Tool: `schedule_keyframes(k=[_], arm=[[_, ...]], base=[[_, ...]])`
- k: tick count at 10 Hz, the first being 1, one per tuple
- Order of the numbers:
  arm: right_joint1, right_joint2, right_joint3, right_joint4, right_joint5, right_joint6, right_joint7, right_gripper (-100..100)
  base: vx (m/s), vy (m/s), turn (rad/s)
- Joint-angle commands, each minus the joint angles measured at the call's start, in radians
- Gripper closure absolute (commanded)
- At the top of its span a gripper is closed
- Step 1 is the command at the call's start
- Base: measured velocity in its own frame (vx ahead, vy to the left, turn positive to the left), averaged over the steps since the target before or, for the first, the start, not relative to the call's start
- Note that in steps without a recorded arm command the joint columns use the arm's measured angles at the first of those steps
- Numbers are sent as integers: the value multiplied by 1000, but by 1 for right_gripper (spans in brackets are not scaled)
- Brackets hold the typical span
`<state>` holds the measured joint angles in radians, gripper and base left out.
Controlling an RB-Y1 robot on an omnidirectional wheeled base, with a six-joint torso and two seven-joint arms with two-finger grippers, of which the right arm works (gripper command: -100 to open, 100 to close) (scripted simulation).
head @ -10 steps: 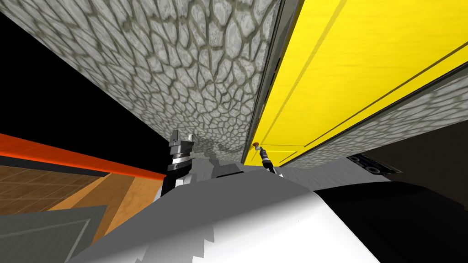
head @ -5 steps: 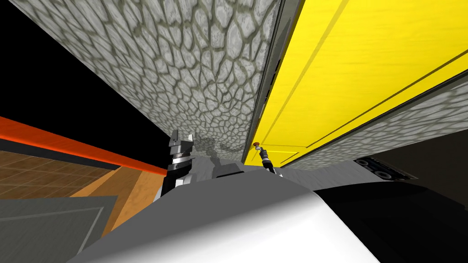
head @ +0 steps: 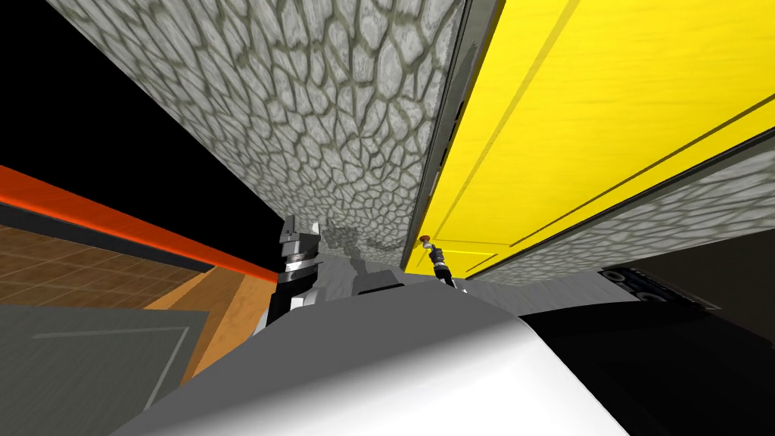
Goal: Pull the door open
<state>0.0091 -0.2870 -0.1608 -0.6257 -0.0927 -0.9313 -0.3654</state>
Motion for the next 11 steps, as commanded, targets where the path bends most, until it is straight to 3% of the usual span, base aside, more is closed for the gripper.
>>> schedule_keyframes(k=[1, 3, 4, 11], arm=[[0, 7, 10, -27, -14, 6, -50, 100], [0, 8, 12, -30, -29, 11, -94, 100], [-1, 6, 9, -12, -45, 16, -119, -100], [-19, 35, 30, -24, -116, 38, -293, -100]], base=[[-43, -6, 73], [-50, -23, 73], [-52, -19, 24], [-71, -7, 23]])
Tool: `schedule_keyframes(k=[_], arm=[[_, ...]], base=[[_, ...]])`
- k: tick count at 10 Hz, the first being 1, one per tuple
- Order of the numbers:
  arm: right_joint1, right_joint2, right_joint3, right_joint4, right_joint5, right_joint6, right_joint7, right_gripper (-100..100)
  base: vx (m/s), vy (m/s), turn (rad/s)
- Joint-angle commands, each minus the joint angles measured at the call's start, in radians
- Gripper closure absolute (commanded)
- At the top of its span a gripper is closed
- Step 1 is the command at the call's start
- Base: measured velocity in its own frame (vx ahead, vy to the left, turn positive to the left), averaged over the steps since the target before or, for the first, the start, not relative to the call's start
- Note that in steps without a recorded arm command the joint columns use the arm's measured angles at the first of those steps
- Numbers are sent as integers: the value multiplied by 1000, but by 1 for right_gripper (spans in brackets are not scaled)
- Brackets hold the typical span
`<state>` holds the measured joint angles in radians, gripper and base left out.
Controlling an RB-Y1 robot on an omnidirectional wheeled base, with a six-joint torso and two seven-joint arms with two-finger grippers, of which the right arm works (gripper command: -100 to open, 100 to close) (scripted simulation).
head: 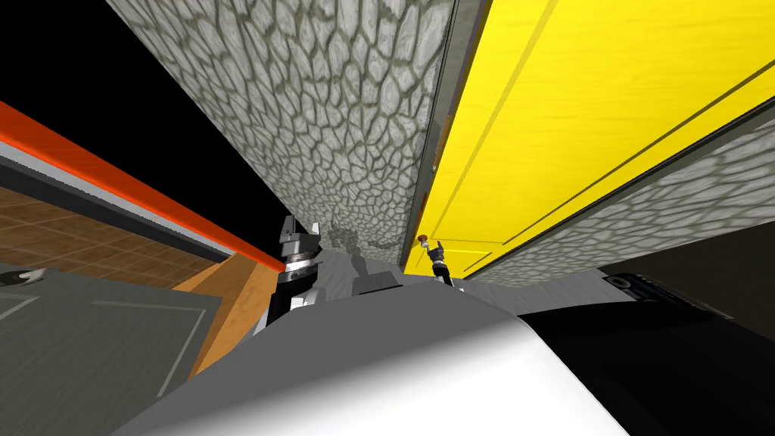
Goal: Pull the door open
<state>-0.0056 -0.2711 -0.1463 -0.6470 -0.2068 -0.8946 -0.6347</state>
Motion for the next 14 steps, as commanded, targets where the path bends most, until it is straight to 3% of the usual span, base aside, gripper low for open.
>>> schedule_keyframes(k=[1, 7, 14], arm=[[-8, 25, 20, -5, -17, 6, -50, -100], [-16, 39, 30, -11, -51, 16, -140, -100], [-38, 74, 56, -25, -139, 43, -338, -100]], base=[[-62, 3, 61], [-42, -1, 37], [-65, -12, 35]])
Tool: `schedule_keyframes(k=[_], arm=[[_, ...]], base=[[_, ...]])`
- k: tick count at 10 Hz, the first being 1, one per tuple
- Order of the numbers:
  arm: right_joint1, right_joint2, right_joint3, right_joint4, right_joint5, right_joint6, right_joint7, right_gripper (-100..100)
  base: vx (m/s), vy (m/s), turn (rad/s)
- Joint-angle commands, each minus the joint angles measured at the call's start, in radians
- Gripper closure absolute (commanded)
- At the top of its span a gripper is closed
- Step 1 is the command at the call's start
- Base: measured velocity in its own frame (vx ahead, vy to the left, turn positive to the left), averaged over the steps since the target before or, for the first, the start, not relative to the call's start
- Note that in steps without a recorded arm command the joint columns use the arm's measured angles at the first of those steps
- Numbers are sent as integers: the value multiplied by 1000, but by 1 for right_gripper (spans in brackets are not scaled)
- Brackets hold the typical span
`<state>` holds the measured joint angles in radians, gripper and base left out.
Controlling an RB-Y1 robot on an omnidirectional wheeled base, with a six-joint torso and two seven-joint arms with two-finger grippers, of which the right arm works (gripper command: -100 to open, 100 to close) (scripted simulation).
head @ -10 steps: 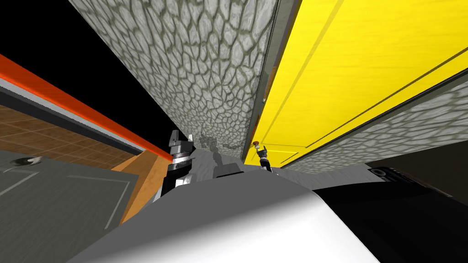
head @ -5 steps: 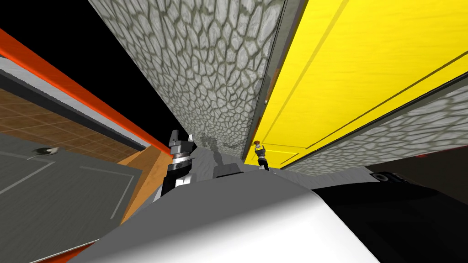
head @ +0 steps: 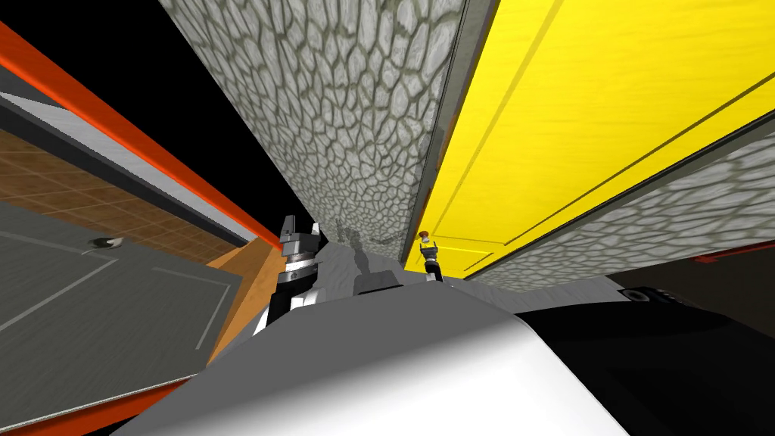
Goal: Pull the door open
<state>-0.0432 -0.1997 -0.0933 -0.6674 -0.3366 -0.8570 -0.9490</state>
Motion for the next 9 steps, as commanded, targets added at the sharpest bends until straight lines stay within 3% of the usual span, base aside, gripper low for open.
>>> schedule_keyframes(k=[1, 9], arm=[[-1, 3, 3, -5, -9, 5, -28, -100], [-24, 41, 30, -21, -105, 34, -246, -100]], base=[[-46, -11, 25], [-65, -13, 35]])
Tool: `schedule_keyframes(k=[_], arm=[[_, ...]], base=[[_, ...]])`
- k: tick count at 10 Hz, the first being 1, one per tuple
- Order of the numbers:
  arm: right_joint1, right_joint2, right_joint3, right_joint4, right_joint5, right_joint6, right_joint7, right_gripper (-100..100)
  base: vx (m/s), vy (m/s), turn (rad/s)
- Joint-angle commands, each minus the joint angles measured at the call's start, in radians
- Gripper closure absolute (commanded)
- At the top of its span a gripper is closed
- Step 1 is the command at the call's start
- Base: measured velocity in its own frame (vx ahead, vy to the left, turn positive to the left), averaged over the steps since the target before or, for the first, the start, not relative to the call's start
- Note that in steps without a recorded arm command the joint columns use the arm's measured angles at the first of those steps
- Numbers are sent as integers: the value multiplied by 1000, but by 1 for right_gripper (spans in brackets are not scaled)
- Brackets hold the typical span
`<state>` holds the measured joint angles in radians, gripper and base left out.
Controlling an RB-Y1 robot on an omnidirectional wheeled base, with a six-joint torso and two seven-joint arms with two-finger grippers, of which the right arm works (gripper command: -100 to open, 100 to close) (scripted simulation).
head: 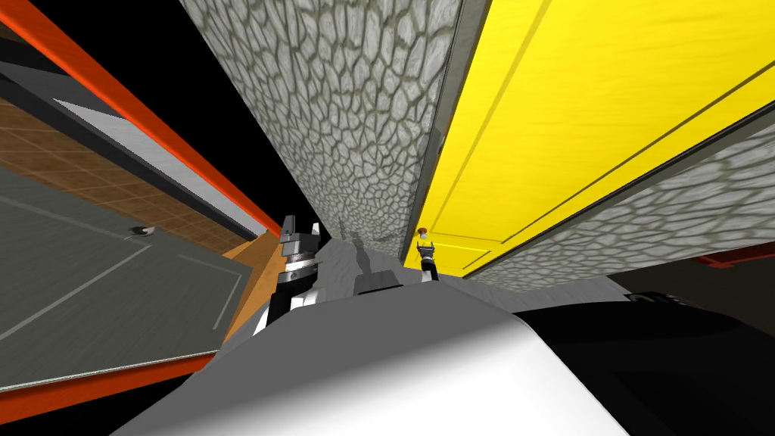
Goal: Pull the door open
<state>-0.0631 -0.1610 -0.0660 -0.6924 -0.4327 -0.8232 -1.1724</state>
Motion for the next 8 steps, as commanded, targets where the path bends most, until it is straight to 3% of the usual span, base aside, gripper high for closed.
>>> schedule_keyframes(k=[1, 7, 8], arm=[[-4, 3, 3, 4, -8, 0, -31, -100], [-18, 26, 20, -5, -66, 17, -176, -100], [-18, 24, 18, -3, -61, 15, -161, -100]], base=[[-55, -17, 16], [-63, -9, 27], [-25, -2, 4]])
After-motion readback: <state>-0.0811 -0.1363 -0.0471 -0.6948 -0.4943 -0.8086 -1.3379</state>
